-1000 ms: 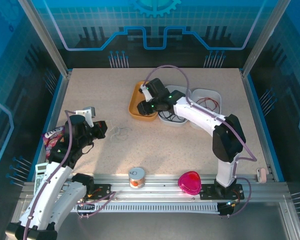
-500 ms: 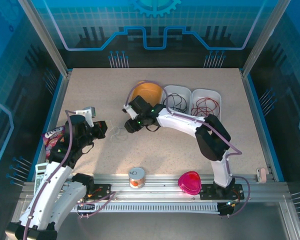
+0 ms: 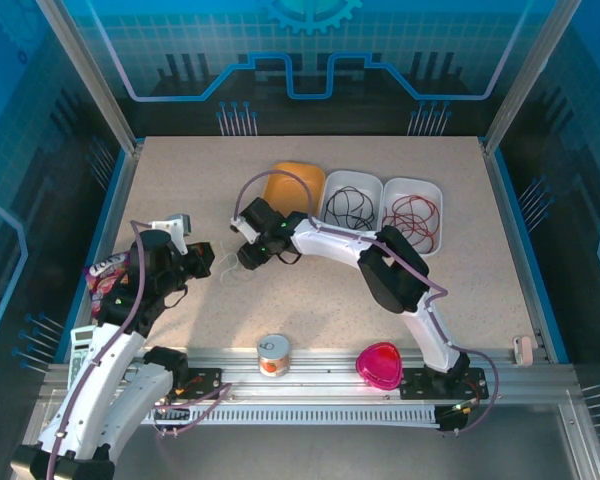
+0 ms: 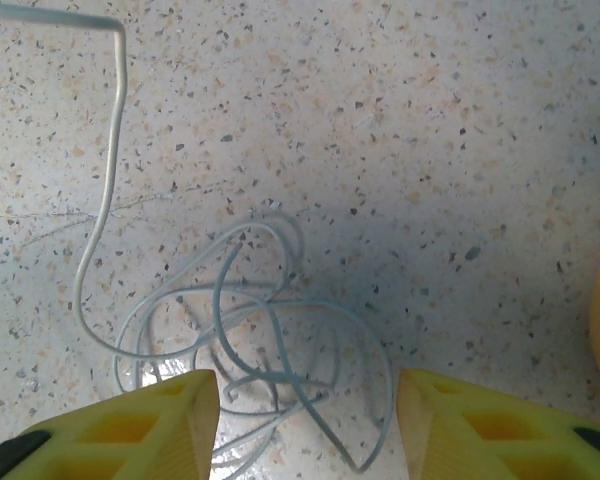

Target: Untangle the cables

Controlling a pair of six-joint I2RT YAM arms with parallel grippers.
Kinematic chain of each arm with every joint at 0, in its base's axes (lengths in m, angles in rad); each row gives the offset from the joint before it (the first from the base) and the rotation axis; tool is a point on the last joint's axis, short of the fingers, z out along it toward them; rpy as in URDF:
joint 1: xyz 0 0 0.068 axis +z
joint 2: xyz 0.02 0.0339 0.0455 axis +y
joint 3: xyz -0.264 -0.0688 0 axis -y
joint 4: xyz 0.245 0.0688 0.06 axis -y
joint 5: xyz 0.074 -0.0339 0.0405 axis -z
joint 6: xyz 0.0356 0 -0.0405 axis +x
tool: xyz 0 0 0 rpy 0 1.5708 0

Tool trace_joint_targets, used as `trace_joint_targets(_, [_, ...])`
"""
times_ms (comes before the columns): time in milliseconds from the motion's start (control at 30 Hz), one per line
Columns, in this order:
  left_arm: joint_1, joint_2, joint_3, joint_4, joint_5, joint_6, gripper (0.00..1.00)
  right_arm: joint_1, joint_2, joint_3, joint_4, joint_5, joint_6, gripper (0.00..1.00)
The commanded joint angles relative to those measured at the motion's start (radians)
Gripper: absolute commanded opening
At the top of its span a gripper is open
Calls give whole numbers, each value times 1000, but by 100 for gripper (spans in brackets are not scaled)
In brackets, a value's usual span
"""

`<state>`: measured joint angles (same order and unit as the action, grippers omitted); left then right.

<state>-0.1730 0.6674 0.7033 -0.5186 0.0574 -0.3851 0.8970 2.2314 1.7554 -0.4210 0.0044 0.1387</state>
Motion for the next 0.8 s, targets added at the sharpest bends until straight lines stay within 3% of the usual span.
trace_joint_targets(0, [8, -3, 1, -8, -2, 20, 0, 20, 36, 41, -7, 25, -37, 52])
trace_joint_targets(200, [8, -3, 0, -4, 1, 16, 0, 26, 69, 67, -25, 19, -34, 59])
trace_joint_targets(400, [7, -3, 4, -6, 1, 13, 0, 28, 110, 98, -40, 9, -21, 59])
trace_joint_targets(700, [7, -14, 30, -63, -66, 17, 0, 28, 99, 54, -55, 78, 27, 12])
trace_joint_targets(767, [7, -26, 38, -75, -100, 17, 0, 26, 54, 17, -52, 101, 45, 7])
